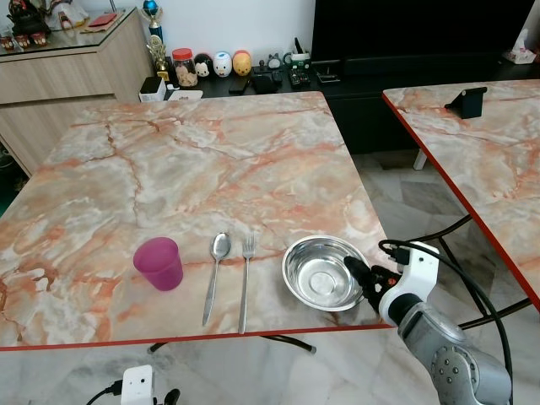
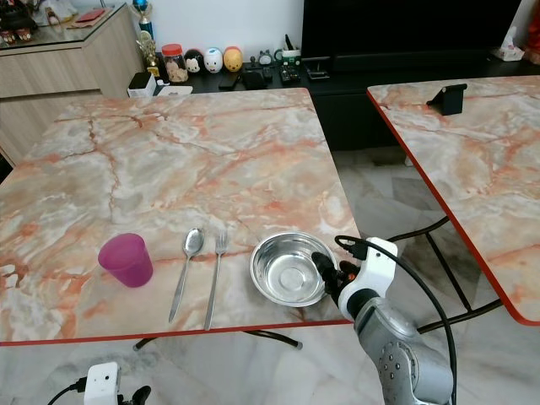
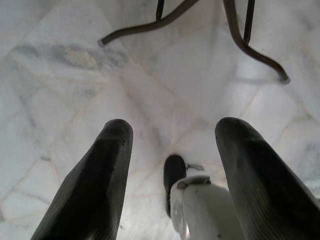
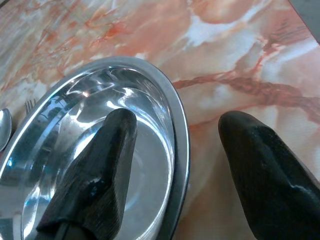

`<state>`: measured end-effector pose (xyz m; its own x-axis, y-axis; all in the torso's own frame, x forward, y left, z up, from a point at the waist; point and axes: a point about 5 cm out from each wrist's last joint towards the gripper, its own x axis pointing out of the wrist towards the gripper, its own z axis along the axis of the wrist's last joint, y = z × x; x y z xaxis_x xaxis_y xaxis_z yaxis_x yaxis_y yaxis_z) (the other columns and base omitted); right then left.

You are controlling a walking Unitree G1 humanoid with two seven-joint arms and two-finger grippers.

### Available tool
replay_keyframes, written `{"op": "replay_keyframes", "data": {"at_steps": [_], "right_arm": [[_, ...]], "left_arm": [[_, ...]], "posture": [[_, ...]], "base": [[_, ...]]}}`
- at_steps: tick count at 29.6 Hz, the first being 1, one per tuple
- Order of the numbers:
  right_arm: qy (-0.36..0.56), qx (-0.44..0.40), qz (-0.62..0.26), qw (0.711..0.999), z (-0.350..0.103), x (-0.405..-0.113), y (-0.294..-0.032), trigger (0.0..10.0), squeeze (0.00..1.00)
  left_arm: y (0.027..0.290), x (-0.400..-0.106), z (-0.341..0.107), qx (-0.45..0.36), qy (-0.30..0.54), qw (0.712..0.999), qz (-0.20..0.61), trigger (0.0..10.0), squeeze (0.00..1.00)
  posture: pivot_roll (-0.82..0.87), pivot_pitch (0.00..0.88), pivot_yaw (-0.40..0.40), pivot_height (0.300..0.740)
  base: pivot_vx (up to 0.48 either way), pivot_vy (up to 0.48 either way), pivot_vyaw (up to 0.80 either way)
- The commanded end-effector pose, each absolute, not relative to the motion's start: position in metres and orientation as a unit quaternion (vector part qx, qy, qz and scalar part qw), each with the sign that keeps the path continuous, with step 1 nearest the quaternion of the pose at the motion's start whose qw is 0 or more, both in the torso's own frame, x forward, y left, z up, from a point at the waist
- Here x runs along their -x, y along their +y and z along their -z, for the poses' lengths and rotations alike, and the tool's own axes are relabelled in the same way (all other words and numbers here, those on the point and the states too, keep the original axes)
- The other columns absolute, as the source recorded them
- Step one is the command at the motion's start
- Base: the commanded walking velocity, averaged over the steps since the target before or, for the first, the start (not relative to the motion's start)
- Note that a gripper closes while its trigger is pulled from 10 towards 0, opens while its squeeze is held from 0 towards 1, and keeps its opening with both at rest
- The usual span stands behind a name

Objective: Setting the table

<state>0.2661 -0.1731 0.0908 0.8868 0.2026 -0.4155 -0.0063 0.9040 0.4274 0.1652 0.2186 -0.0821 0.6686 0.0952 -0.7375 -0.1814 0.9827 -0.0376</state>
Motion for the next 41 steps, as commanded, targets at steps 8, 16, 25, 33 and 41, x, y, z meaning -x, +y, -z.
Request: {"op": "replay_keyframes", "data": {"at_steps": [8, 16, 25, 33, 41], "right_arm": [[0.238, -0.208, -0.073, 0.946, -0.089, -0.273, -0.165, 10.0, 0.00], [0.243, -0.204, -0.075, 0.945, -0.086, -0.277, -0.163, 0.4, 0.00], [0.246, -0.203, -0.083, 0.944, -0.085, -0.279, -0.159, 0.0, 0.00], [0.244, -0.205, -0.089, 0.944, -0.086, -0.281, -0.156, 0.0, 0.00], [0.241, -0.206, -0.087, 0.945, -0.086, -0.283, -0.155, 0.0, 0.00]], "left_arm": [[0.223, -0.158, 0.085, 0.048, 0.415, 0.905, -0.078, 10.0, 0.00], [0.217, -0.163, 0.084, 0.048, 0.410, 0.908, -0.074, 10.0, 0.00], [0.218, -0.163, 0.083, 0.047, 0.408, 0.909, -0.074, 10.0, 0.00], [0.219, -0.163, 0.083, 0.045, 0.406, 0.910, -0.072, 10.0, 0.00], [0.218, -0.161, 0.084, 0.039, 0.411, 0.908, -0.066, 10.0, 0.00]], "posture": [[-0.08, 0.000, 0.041, 0.740], [-0.08, 0.000, 0.038, 0.740], [-0.08, 0.000, 0.039, 0.740], [-0.07, 0.000, 0.039, 0.740], [-0.08, 0.000, 0.039, 0.740]], "base": [[0.000, 0.000, 0.00], [0.000, 0.000, 0.00], [0.000, 0.000, 0.00], [0.000, 0.000, 0.00], [0.000, 0.000, 0.00]]}}
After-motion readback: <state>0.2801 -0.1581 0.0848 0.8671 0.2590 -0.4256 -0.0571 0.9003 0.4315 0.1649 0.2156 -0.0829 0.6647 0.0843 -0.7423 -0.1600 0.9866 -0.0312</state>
